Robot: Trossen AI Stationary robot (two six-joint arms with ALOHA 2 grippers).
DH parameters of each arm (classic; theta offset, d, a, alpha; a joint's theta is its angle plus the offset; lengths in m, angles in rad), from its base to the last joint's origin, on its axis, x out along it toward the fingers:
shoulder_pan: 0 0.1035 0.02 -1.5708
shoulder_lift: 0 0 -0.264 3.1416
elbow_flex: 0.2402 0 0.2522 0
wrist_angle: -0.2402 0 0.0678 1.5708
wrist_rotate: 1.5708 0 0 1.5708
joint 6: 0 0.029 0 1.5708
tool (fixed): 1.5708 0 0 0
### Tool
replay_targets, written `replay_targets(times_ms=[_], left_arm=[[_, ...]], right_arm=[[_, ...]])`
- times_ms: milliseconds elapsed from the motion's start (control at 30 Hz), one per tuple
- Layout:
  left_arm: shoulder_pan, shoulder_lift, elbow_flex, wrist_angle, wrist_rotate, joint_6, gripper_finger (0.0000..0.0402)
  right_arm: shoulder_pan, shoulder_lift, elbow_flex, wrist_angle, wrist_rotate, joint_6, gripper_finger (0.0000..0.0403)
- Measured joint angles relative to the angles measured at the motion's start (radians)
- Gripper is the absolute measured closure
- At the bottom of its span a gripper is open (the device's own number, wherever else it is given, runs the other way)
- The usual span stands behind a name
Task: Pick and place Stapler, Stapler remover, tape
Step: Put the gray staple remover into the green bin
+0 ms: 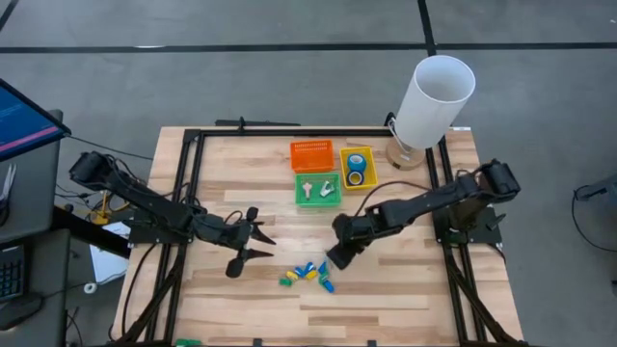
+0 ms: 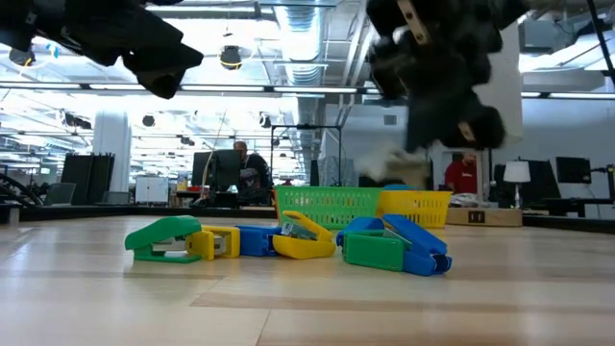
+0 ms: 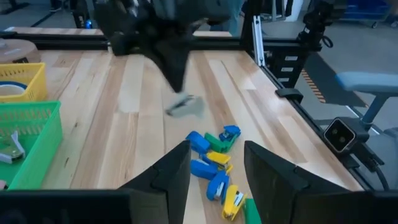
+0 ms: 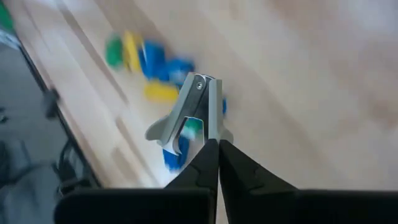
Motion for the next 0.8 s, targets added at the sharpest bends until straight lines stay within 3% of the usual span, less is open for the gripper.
replay_targets(times_ms=[200, 333, 567, 667, 800], left_arm=[[0.001, 0.082, 0.000, 0.122, -0.002, 0.042, 0.0262], [0.019, 0.163, 0.000, 0.264, -0.057, 0.049, 0.0262], [0.103, 0.306, 0.006, 0.535, -0.204, -0.105, 0.0262], [0.142, 0.355, 0.022, 0.562, -0.209, -0.140, 0.0262], [0.179, 0.408, 0.051, 0.561, -0.153, -0.180, 0.0262]], right_arm=[[-0.006, -0.087, 0.000, 0.120, 0.269, -0.226, 0.0403], [0.014, -0.097, 0.000, 0.203, 0.488, -0.433, 0.0403], [0.048, -0.036, -0.003, 0.226, 0.933, -0.625, 0.0403], [0.052, 0.012, 0.001, 0.278, 1.000, -0.690, 0.0403], [0.059, 0.076, 0.002, 0.319, 1.003, -0.754, 0.0403]])
